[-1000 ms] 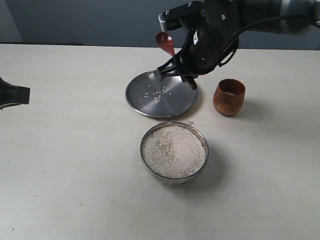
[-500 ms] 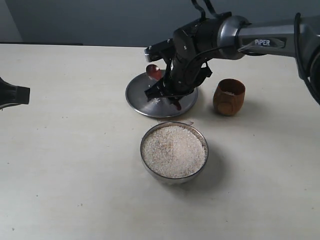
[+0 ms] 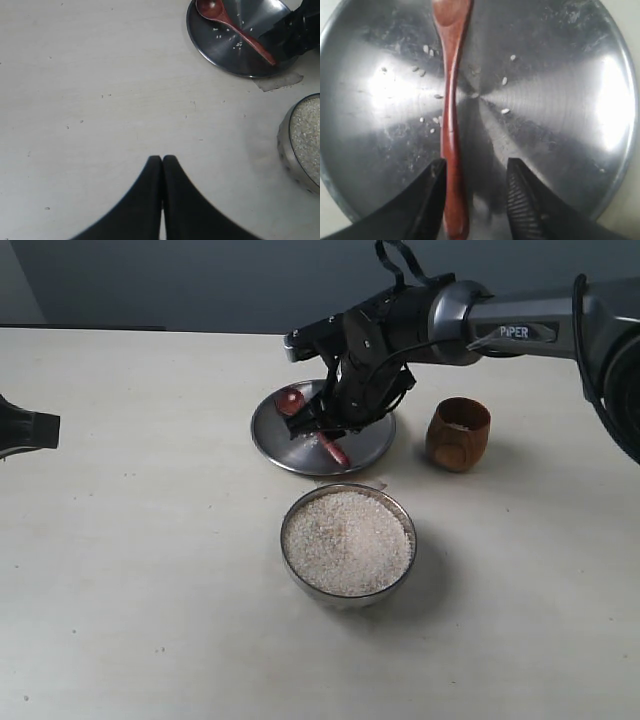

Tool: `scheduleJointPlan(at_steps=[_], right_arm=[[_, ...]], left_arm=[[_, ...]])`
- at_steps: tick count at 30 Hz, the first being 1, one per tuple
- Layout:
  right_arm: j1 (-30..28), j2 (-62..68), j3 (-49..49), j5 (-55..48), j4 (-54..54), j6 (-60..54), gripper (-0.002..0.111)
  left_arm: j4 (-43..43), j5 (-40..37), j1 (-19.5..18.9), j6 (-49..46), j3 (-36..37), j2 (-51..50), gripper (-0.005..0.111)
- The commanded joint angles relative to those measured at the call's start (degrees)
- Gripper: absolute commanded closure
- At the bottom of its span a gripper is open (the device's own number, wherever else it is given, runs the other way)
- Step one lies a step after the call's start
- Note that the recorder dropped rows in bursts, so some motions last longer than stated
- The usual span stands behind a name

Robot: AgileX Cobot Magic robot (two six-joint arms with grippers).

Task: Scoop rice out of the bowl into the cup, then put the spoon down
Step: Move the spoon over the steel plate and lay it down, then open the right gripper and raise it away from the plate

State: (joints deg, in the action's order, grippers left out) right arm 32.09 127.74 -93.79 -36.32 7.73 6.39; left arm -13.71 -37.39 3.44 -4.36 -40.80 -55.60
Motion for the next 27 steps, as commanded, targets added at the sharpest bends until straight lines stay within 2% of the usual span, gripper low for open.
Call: scheduleJointPlan(at_steps=[1, 9, 11, 14, 27], right_arm=[[-0.1, -2.1, -0.2, 2.7, 1.0, -0.2, 0.069], [-0.1, -8.8, -0.3, -1.8, 1.4, -0.2, 0.07], [-0.1, -10.4, -0.3, -5.0, 4.3, -0.2, 0.08], [-0.1, -12.8, -0.2, -11.0, 7.6, -0.2, 0.109], [-0.1, -22.7, 0.5, -24.3, 7.1, -0.2, 0.109]], left_arm=[[-0.2, 0.5, 0.2, 0.0, -0.3, -0.1, 0.106], [-0.2, 0.5, 0.2, 0.0, -0.3, -0.1, 0.106], [-0.2, 0.5, 0.2, 0.0, -0.3, -0.1, 0.106], [-0.2, 0.5, 0.2, 0.0, -0.3, -0.1, 0.106], [-0.2, 0.5, 0.2, 0.0, -0.3, -0.1, 0.106]])
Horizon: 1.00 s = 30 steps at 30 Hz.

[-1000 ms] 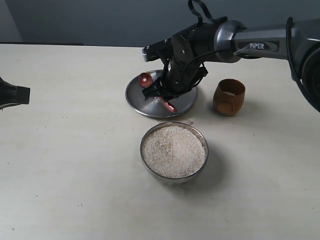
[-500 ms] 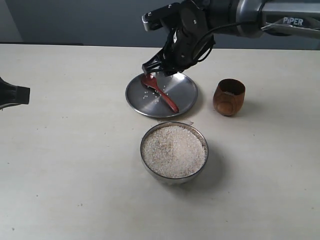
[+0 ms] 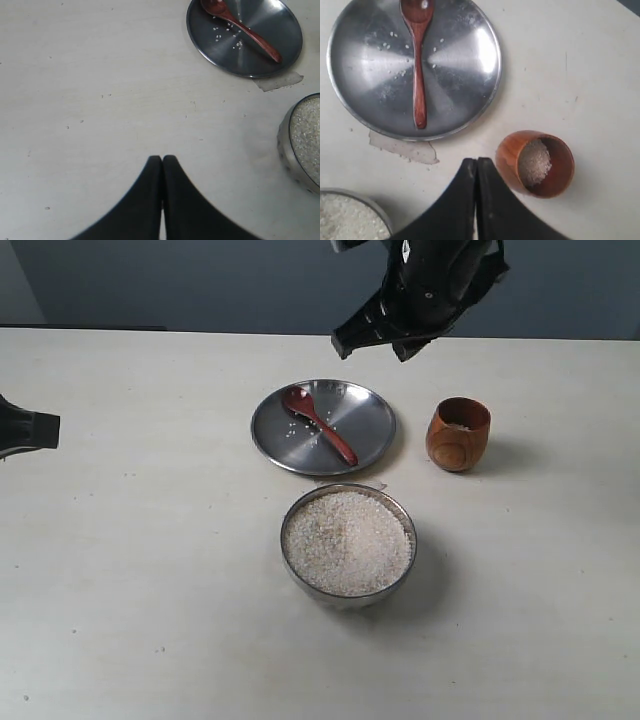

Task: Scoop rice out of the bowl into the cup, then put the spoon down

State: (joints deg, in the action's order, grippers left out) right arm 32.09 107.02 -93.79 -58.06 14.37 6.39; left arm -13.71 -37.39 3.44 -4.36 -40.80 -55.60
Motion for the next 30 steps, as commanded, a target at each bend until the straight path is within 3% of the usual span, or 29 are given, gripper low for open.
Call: scheduleJointPlan(at_steps=[1, 8, 19, 27, 30], right_arm=[[-0.1, -3.6, 2.7, -2.4, 0.5, -0.2, 0.109], [-0.1, -14.9, 19.1, 4.6, 0.2, 0.1, 0.109], [-0.1, -38.1, 50.1, 25.7, 0.2, 4.2, 0.109], [-0.1, -51.2, 63.6, 33.9, -5.1, 4.3, 0.109], [-0.1, -54.1, 65.3, 31.4, -9.1, 4.3, 0.109]], left_arm=[[-0.2, 0.5, 0.2, 0.0, -0.3, -0.1, 0.106], [-0.2, 0.5, 0.2, 0.0, -0.3, -0.1, 0.106], [-0.2, 0.5, 0.2, 0.0, -0.3, -0.1, 0.106], [-0.2, 0.5, 0.2, 0.0, -0.3, -0.1, 0.106], [-0.2, 0.5, 0.2, 0.0, -0.3, -0.1, 0.106]])
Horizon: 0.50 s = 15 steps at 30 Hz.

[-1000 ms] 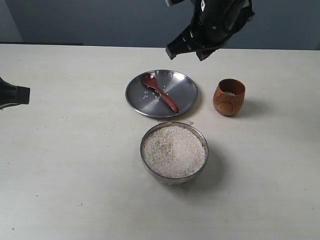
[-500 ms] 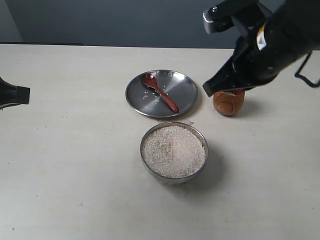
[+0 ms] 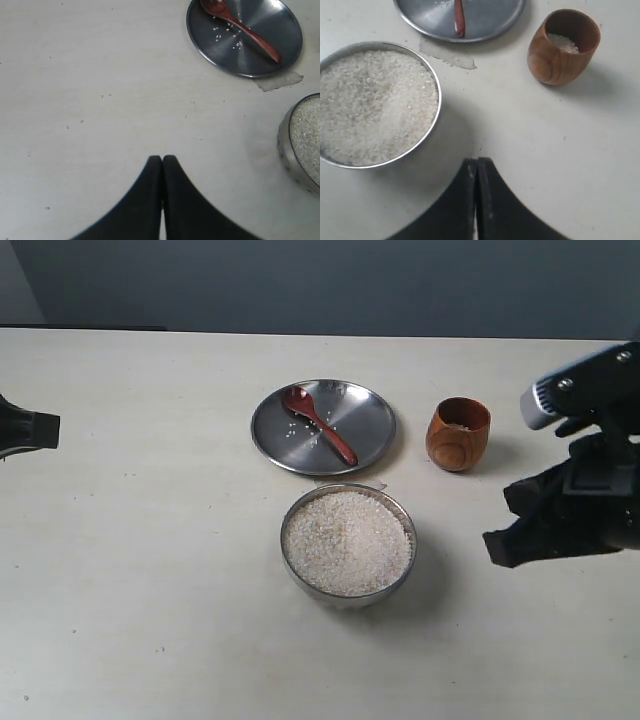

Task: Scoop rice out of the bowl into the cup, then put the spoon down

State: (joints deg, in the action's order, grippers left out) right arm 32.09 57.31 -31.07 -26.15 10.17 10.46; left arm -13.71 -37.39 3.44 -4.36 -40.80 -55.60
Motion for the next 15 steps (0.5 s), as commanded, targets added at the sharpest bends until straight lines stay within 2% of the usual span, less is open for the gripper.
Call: scheduleJointPlan(at_steps=[1, 4, 15], right_arm=[[-0.1, -4.9, 2.7, -2.0, -5.7, 0.2, 0.109], [-0.1, -5.7, 2.7, -4.6, -6.0, 0.2, 0.109], [-0.1, -5.7, 2.7, -4.5, -5.8, 0.2, 0.109]], left_arm=[[-0.2, 0.5, 0.2, 0.0, -0.3, -0.1, 0.106], [-0.2, 0.5, 0.2, 0.0, -0.3, -0.1, 0.106], [-0.2, 0.5, 0.2, 0.0, -0.3, -0.1, 0.106]])
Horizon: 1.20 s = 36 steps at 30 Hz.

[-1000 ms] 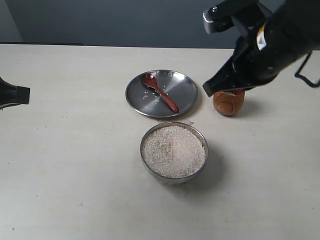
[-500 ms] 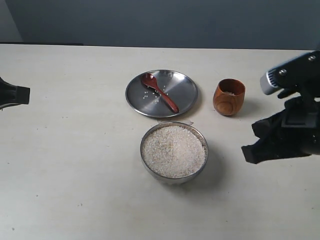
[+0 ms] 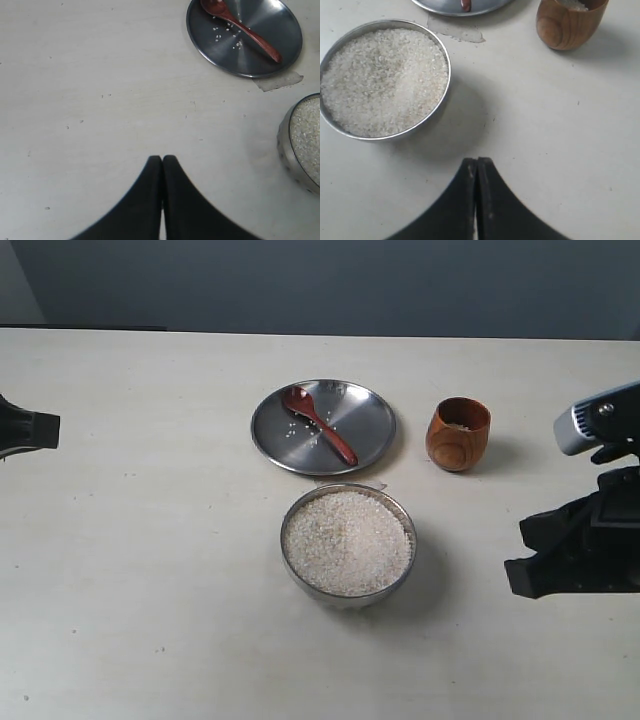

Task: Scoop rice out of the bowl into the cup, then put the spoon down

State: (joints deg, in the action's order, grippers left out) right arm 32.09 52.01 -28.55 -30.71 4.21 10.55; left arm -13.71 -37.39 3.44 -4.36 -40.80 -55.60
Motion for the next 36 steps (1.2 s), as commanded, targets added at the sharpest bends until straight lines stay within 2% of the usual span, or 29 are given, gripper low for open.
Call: scheduleJointPlan(at_steps=[1, 4, 7, 25, 28, 36], right_arm=[[-0.1, -0.8, 0.2, 0.1, 0.0, 0.2, 0.109], [-1.6, -3.8, 0.2, 0.1, -0.8, 0.2, 0.109], [-6.1, -7.2, 0.2, 0.1, -3.1, 0.2, 0.109], [-44.6, -26.2, 0.2, 0.1, -5.0, 0.2, 0.109], [-47.5, -28.0, 0.2, 0.1, -4.9, 0.2, 0.109], [-47.6, -28.9, 0.2, 0.1, -4.8, 0.2, 0.109]], left_arm=[[-0.2, 0.5, 0.2, 0.0, -0.3, -0.1, 0.106], [-0.2, 0.5, 0.2, 0.0, -0.3, -0.1, 0.106], [-0.2, 0.5, 0.2, 0.0, -0.3, -0.1, 0.106], [-0.2, 0.5, 0.2, 0.0, -0.3, -0.1, 0.106], [-0.2, 0.5, 0.2, 0.0, -0.3, -0.1, 0.106], [-0.2, 0.5, 0.2, 0.0, -0.3, -0.1, 0.106]])
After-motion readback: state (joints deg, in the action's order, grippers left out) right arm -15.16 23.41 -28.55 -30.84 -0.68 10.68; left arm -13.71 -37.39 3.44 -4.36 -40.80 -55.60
